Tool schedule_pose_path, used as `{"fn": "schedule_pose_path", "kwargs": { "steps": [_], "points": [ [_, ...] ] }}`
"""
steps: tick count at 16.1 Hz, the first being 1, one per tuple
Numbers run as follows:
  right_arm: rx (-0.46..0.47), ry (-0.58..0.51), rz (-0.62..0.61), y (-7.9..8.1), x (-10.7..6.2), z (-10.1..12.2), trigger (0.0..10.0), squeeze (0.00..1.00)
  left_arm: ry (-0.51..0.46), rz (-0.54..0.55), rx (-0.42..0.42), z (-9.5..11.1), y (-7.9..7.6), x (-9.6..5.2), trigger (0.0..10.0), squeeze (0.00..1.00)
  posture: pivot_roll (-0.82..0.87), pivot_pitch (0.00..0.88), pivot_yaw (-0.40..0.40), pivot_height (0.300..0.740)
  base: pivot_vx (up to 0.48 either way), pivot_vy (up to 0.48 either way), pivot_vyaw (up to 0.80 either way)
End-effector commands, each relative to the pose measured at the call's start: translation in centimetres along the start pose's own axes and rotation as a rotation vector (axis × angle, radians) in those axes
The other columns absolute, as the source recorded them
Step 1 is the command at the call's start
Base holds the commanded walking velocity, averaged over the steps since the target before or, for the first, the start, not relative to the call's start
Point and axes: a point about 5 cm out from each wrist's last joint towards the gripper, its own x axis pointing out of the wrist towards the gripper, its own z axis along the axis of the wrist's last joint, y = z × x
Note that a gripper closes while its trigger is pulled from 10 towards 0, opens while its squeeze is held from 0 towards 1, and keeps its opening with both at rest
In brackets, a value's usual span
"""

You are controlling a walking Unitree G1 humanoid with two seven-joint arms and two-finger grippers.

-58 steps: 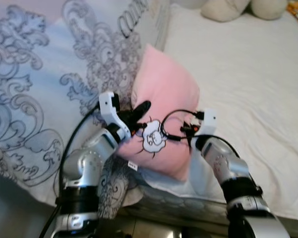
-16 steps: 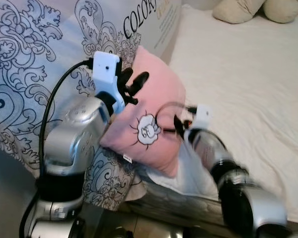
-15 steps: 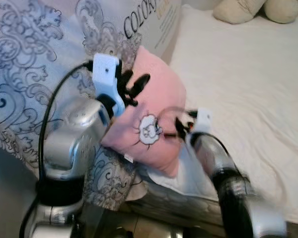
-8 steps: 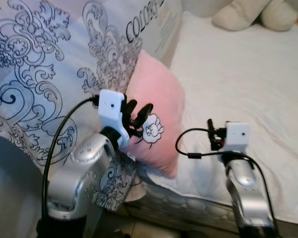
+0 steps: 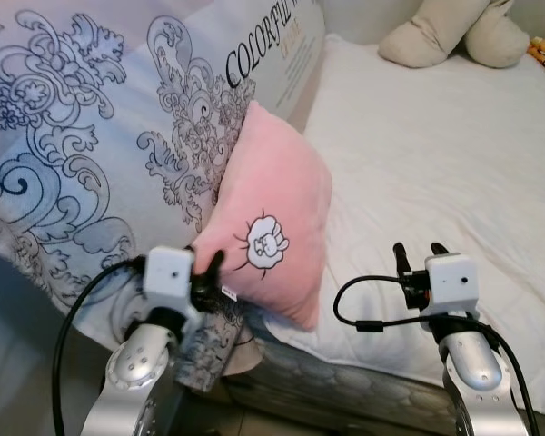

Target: Clean up the room

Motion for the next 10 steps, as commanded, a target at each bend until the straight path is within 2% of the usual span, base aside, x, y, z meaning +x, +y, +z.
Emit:
{"fn": "schedule_pose_path", "kwargs": {
  "steps": [1,3,4,5,7,8,10],
  "points": [
    [-0.005,0.025,-0.017,-0.7,-0.4,-1.4,10.0,0.0,-0.016,0.096,0.026,-0.8,1.8,-0.1,10.0,0.0,-0.11,0.0,0.072,0.74,0.0,0.0,0.0],
    [-0.016,0.074,-0.041,-1.4,-1.5,-2.8,10.0,0.0,-0.016,0.203,0.056,-1.8,3.6,-1.0,10.0,0.0,-0.13,0.0,0.07,0.74,0.0,0.0,0.0],
    [0.001,0.101,-0.009,-1.4,-3.1,-3.6,10.0,0.0,-0.017,0.194,0.139,-2.1,3.4,-2.5,10.0,0.0,-0.12,0.0,0.072,0.74,0.0,0.0,0.0],
    [0.054,0.124,-0.01,-1.3,-3.5,-4.2,10.0,0.0,-0.043,0.13,0.17,-1.4,1.8,-2.9,10.0,0.0,-0.12,0.0,0.072,0.74,0.0,0.0,0.0],
    [0.077,0.112,-0.003,-0.6,-2.3,-4.8,10.0,0.0,-0.132,0.078,0.149,0.2,0.4,-1.9,10.0,0.0,-0.12,0.0,0.076,0.74,0.0,0.0,0.0],
    [0.073,0.093,-0.017,-0.2,-1.5,-4.7,10.0,0.0,-0.167,0.039,0.071,0.9,-0.2,-1.6,10.0,0.0,-0.12,0.0,0.08,0.74,0.0,-0.48,0.0],
    [0.064,0.077,-0.021,0.0,-0.3,-4.8,10.0,0.0,-0.197,0.012,0.014,1.0,-0.5,-1.6,10.0,0.0,-0.12,0.0,0.078,0.74,0.0,-0.45,0.0]
  ]
}}
